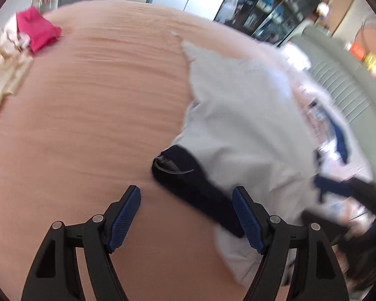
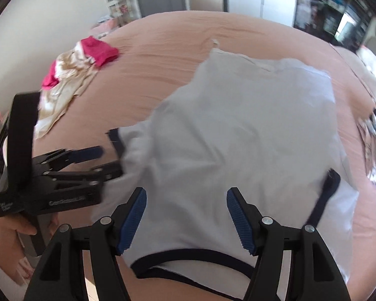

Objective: Fold clothes

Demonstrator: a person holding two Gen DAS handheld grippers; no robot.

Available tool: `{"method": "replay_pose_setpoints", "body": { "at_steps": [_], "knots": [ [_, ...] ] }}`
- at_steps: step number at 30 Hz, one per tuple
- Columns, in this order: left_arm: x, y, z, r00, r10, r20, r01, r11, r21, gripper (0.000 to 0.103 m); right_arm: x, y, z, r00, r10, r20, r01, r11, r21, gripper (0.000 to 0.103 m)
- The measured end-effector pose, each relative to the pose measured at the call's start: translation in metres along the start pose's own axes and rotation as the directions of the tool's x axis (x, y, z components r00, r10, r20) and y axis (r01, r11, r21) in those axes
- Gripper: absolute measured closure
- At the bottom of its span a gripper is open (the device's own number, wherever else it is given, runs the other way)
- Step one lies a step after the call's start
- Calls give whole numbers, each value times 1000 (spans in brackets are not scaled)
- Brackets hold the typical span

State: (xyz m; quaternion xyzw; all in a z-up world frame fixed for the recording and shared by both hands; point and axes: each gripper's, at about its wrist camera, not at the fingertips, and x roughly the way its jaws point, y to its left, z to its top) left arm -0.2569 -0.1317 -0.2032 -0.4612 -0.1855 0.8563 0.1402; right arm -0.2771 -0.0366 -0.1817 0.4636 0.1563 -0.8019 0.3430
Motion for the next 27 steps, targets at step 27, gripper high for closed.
{"method": "replay_pose_setpoints", "body": {
  "at_steps": [27],
  "knots": [
    [20, 65, 7, 844, -530, 86, 498, 712, -495, 28, 38, -45, 14, 979, -178, -101, 186, 980, 71, 37]
  ]
}}
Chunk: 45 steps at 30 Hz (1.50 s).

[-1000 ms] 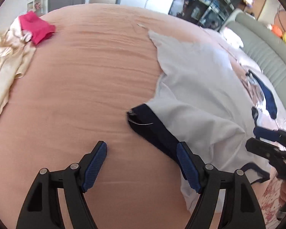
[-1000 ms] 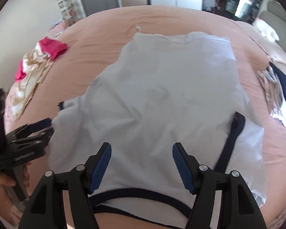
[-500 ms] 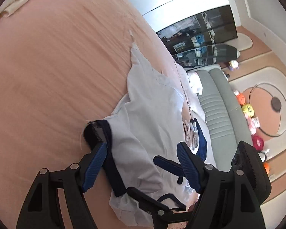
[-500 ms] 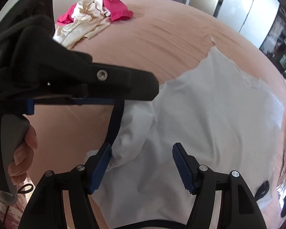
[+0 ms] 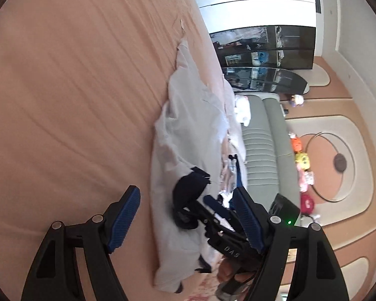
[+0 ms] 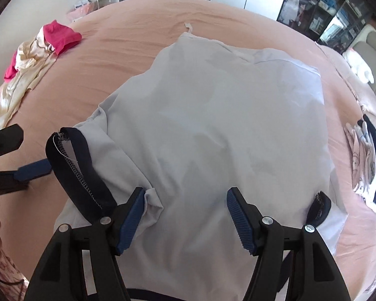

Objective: Fold clothes

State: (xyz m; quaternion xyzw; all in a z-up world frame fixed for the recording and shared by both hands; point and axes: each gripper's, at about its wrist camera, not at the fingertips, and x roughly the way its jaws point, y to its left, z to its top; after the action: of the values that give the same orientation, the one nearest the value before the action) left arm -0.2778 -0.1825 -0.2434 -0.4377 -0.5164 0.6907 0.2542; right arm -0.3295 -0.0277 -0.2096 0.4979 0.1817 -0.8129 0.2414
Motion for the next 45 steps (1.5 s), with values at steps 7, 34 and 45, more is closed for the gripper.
{"method": "replay_pose_setpoints", "body": {
  "at_steps": [7, 34, 45],
  "knots": [
    [33, -45, 1, 971, -198, -133, 208, 976, 65, 23, -33, 4, -13, 989, 142, 31, -142, 990, -6, 36],
    [72, -77, -111, 745, 645, 169, -450, 299, 842, 82, -21, -21, -28, 996, 83, 31, -86, 991, 99, 35],
    [14, -57, -112, 745, 643, 177, -475, 324, 818, 89, -17, 10, 12, 985, 151, 84, -151, 988, -1, 35]
  ]
}}
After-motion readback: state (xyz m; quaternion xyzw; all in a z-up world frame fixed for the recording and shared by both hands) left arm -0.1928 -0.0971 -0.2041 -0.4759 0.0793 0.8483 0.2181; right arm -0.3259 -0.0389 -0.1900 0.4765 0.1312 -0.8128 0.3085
